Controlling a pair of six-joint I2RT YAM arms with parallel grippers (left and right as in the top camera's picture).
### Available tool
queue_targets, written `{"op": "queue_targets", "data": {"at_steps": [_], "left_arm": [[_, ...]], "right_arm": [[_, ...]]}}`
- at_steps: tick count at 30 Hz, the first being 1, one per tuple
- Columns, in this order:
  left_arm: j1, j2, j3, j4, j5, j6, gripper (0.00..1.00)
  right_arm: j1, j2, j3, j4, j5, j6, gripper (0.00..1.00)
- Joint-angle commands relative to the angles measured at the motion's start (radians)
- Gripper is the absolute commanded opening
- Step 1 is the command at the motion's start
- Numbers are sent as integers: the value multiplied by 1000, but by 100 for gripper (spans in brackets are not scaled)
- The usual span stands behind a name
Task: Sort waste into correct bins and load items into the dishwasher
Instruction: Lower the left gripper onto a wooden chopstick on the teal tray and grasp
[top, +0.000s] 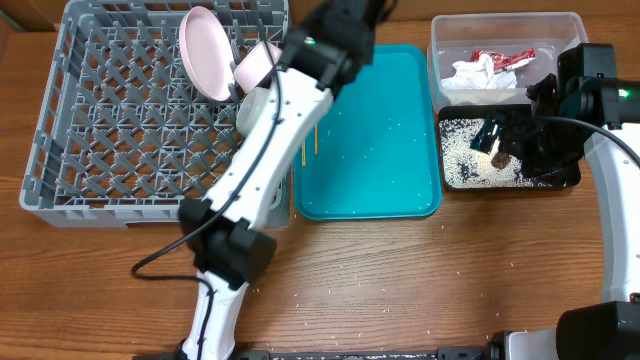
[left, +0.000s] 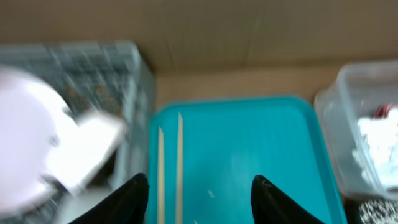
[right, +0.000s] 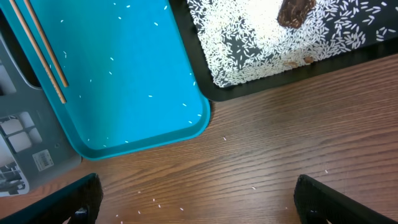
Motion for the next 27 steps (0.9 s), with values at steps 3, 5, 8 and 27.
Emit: {"op": "queue_targets", "data": {"at_steps": [3,5,8,27], "left_arm": [[19,192,-23,-74,94,-205,54],[34,235,-23,-72,134,-204,53],[75,299,-23,-72,224,-204,49],[130,380,-24,-69,229,-42,51]], "right_arm": [[0,-16,18,5,8,-4,100],[0,-16,18,5,8,-4,100],[0,-16,18,5,8,-4,100],[0,-16,18,5,8,-4,100]]}}
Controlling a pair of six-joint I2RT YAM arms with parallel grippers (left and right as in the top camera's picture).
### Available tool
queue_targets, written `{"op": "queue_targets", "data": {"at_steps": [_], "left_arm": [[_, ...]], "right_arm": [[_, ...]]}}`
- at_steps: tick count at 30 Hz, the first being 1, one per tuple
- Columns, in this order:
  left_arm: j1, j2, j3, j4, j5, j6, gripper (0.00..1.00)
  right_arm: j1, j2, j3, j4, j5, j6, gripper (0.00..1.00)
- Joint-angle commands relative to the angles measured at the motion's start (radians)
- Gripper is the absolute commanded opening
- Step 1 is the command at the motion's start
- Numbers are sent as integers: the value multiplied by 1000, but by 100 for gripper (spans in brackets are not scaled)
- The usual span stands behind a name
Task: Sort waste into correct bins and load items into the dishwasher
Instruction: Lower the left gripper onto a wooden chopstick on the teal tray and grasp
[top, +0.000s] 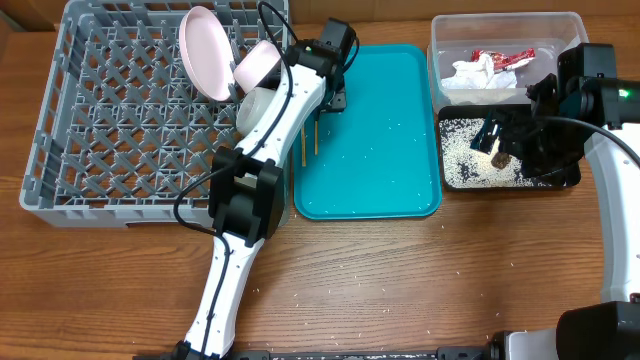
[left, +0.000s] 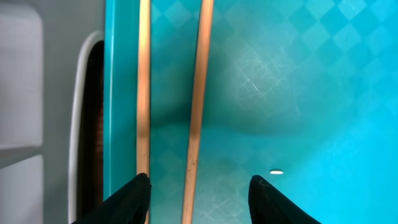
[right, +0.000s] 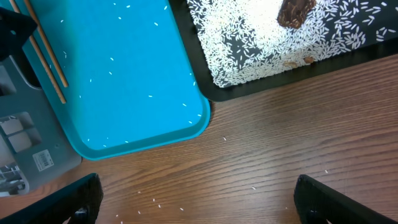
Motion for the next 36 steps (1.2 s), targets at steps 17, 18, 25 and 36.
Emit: {"op": "queue_targets", "data": {"at_steps": [17,18,25,36], "left_arm": [[-21,76,7,-51,93,45,21],[-24,76,7,-55,99,45,19],[-49,57,14,-114,100,45,4],[-58,-272,83,-275,79,174,4]], "right_arm": [[0,-16,18,5,8,-4,100],[0,-16,18,5,8,-4,100],[0,-16,18,5,8,-4,100],[0,-16,18,5,8,-4,100]]}}
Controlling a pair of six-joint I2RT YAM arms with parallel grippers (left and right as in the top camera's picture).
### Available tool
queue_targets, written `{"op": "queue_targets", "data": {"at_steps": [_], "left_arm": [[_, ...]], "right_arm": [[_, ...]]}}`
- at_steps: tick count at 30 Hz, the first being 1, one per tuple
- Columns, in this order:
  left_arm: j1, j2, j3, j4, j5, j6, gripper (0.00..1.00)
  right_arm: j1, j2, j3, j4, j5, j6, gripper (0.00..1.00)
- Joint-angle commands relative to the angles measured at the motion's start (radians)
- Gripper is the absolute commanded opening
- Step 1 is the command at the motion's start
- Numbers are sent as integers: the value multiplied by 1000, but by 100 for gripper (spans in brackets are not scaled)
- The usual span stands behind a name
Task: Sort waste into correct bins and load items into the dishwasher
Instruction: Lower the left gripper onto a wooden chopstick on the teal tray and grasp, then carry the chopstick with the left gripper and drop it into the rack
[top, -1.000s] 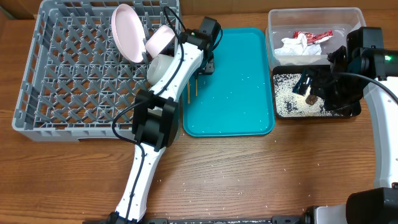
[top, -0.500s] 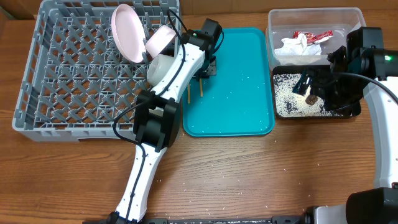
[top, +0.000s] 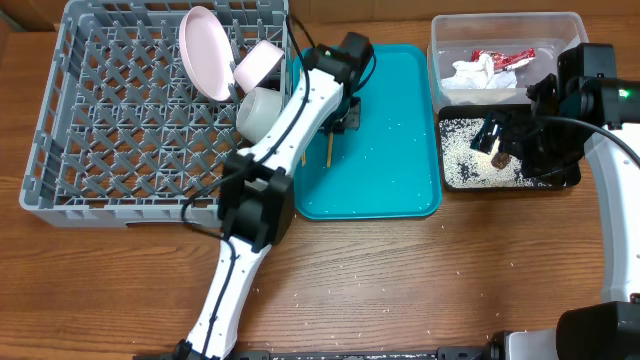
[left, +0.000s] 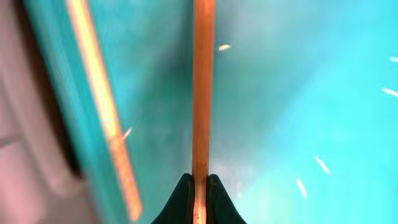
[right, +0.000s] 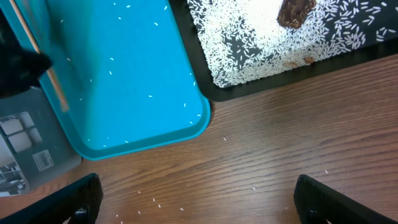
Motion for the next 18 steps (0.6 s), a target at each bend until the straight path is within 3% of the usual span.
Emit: {"op": "queue_targets", "data": {"at_steps": [1,7,12,18], "left_arm": [[16,-233,56,-76,-40,79,4],[97,-288,56,-257,-169,93,4],[216,-287,37,-334,-161,151,4],[347,-287,-10,-341,-51,191,4]], "right_arm": [[0,-16,18,5,8,-5,100],[0,-16,18,5,8,-5,100],[0,-16,18,5,8,-5,100],[0,-16,18,5,8,-5,100]]}}
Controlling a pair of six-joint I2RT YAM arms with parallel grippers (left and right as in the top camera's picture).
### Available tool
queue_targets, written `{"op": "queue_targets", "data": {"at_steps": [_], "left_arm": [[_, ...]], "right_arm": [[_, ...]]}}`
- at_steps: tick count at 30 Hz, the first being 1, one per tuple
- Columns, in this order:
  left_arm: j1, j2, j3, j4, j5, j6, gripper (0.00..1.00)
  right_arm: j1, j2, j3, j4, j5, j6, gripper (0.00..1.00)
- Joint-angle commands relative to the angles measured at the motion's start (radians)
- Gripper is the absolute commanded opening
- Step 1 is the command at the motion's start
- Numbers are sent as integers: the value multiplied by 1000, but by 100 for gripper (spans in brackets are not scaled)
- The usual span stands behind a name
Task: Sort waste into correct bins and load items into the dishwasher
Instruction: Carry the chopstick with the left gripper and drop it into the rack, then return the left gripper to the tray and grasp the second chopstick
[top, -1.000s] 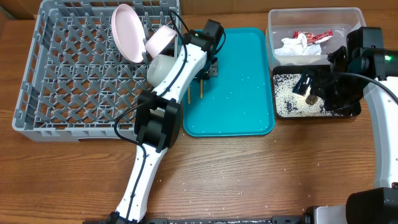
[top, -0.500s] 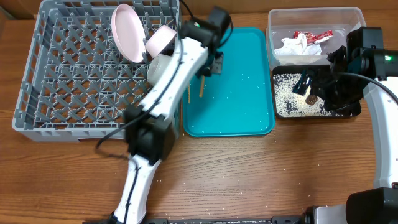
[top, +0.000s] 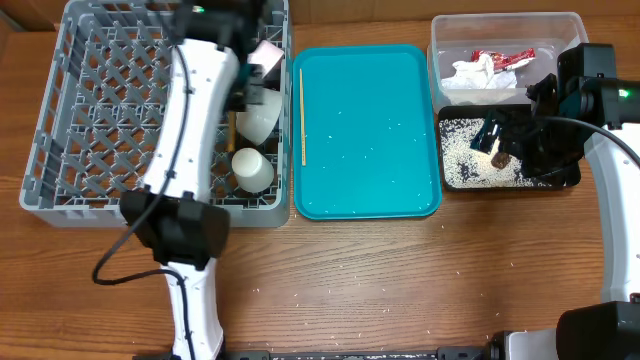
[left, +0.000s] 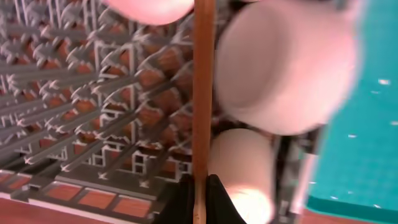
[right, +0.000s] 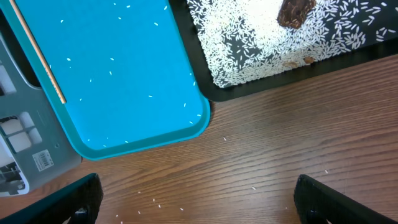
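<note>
My left gripper (left: 200, 182) is shut on a wooden chopstick (left: 203, 93) and holds it over the right part of the grey dish rack (top: 60, 130), beside two pale cups (left: 286, 68). In the overhead view the left gripper (top: 240, 100) hangs just left of those cups (top: 255, 120). A second chopstick (top: 301, 110) lies along the left edge of the teal tray (top: 370, 150). My right gripper (right: 199, 205) is open and holds nothing; it hovers by the black bin (top: 470, 165).
The black bin holds scattered rice and a brown scrap (right: 295, 12). A clear bin (top: 500, 50) behind it holds wrappers and crumpled paper. A pink bowl (top: 265, 55) stands in the rack. Rice grains dot the tray and the wooden table (right: 261, 149).
My left gripper, still shut on the chopstick, has gone from over the teal tray to over the dish rack. One chopstick is left on the tray. The right arm is still.
My left gripper was open above the tray with two chopsticks on its left side. Then it was open and low over them. Then it was shut on one chopstick above the tray. Now it holds that chopstick over the rack.
</note>
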Motion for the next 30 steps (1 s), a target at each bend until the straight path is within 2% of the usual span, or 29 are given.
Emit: {"op": "queue_targets", "data": {"at_steps": [1,13,20,22,26,28,30], "left_arm": [[45,-2,-31,-4,56,41,4],[107,-2,-294,119,27,93,4],[114,-3,-301,122,31,158,4],[114,-3,-301,119,31,158,12],[114,-3,-297,119,50,158,47],[114,-3,-272,116,80,161,52],[113,-3,-224,103,113,161,53]], "right_arm": [[0,-16,18,5,8,-4,100],[0,-16,18,5,8,-4,100],[0,-16,18,5,8,-4,100],[0,-16,18,5,8,-4,100],[0,-16,18,5,8,-4,100],[0,-16,18,5,8,-4,100],[0,-16,18,5,8,-4,100]]}}
